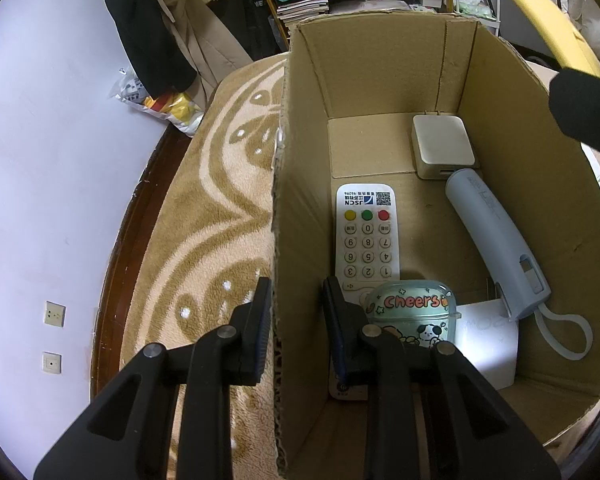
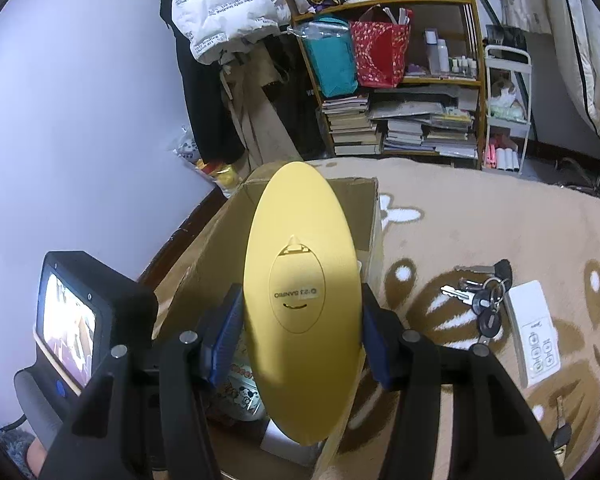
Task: Organize rigid objects
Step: 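Carry the yellow oval remote into the box and release it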
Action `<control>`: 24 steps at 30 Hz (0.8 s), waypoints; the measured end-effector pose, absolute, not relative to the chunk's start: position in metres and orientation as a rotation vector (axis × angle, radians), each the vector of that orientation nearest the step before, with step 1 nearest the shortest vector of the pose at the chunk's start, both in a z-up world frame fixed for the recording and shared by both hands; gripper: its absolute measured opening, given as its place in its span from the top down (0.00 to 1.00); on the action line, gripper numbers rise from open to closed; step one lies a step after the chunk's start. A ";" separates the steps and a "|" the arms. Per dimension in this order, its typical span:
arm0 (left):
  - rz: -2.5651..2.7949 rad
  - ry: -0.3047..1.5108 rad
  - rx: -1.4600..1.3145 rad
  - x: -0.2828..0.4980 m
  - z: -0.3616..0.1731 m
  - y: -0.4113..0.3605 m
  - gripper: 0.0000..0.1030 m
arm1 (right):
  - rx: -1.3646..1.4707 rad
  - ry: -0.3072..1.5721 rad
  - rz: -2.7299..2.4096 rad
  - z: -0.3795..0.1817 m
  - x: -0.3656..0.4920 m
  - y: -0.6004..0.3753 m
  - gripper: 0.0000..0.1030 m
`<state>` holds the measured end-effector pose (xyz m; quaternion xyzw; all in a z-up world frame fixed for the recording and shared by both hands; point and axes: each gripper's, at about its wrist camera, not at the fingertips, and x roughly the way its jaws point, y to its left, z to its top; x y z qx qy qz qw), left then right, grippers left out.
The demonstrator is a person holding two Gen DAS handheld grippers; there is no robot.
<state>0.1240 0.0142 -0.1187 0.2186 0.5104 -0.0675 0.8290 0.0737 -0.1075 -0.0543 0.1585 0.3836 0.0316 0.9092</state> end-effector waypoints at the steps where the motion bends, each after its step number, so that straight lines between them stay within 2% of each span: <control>1: -0.144 1.083 0.464 0.124 -0.119 0.014 0.76 | 0.332 0.797 0.069 -0.055 0.074 -0.108 0.43; 5: -0.144 1.084 0.463 0.124 -0.119 0.014 0.76 | 0.332 0.809 0.058 -0.058 0.074 -0.108 0.43; 7: -0.145 1.085 0.461 0.124 -0.119 0.014 0.75 | 0.340 0.803 0.054 -0.057 0.073 -0.110 0.33; 11: -0.145 1.084 0.462 0.125 -0.120 0.014 0.75 | 0.345 0.771 0.046 -0.049 0.071 -0.116 0.24; 13: -0.146 1.086 0.461 0.125 -0.120 0.014 0.75 | 0.347 0.753 0.026 -0.045 0.069 -0.122 0.10; 17: -0.146 1.087 0.460 0.125 -0.120 0.015 0.75 | 0.350 0.744 -0.032 -0.041 0.072 -0.140 0.01; 24: -0.144 1.085 0.467 0.126 -0.121 0.014 0.75 | 0.371 0.763 -0.131 -0.048 0.088 -0.193 0.00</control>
